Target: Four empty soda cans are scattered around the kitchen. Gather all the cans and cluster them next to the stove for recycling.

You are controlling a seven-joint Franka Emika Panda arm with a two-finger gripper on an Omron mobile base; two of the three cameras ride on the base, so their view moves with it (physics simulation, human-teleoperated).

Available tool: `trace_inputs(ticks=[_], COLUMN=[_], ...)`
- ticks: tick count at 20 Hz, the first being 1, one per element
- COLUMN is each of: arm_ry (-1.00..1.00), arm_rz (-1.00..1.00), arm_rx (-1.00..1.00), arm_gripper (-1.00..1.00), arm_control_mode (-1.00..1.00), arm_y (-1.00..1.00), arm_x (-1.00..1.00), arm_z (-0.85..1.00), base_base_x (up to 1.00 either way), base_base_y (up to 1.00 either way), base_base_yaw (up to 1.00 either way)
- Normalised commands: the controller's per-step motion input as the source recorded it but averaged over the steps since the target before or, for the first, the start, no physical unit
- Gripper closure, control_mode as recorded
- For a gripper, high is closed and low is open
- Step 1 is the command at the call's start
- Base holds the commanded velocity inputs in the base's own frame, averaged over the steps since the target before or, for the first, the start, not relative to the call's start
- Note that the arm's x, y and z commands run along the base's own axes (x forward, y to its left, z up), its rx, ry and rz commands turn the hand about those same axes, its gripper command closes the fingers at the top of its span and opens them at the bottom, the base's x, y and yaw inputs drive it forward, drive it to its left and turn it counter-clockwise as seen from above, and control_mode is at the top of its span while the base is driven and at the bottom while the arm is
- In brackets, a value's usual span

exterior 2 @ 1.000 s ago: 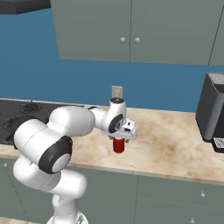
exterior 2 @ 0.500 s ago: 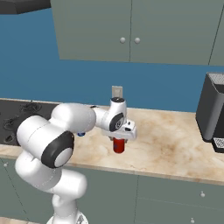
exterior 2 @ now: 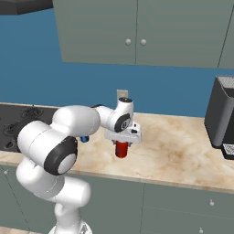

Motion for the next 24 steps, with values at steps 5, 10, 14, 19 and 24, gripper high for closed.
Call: trace_inputs(ticks=[5, 10, 14, 19, 24], arm_ry=[0.00, -0.01, -0.01, -0.07, -0.04], arm_rz=[0.06, 0.04, 0.05, 0.06, 0.06], arm_rx=[0.01, 0.00, 0.00, 0.00, 0.00], arm_gripper=[1.00, 1.00, 1.00, 1.00, 1.00], arm_control_mode=[-1.00, -1.00, -1.00, -1.00, -1.00], arm_y=[0.27, 0.30, 0.28, 0.35, 0.34], arm_x=[0.00, 0.08, 0.16, 0.24, 0.30], arm_z=[0.11, 0.00, -0.01, -0.06, -0.15], base_base_x=[0.00, 0.00, 0.00, 0.00, 0.00], base_base_y=[0.00, 0.00, 0.00, 0.00, 0.00], base_base_yaw=[0.00, 0.00, 0.00, 0.00, 0.00])
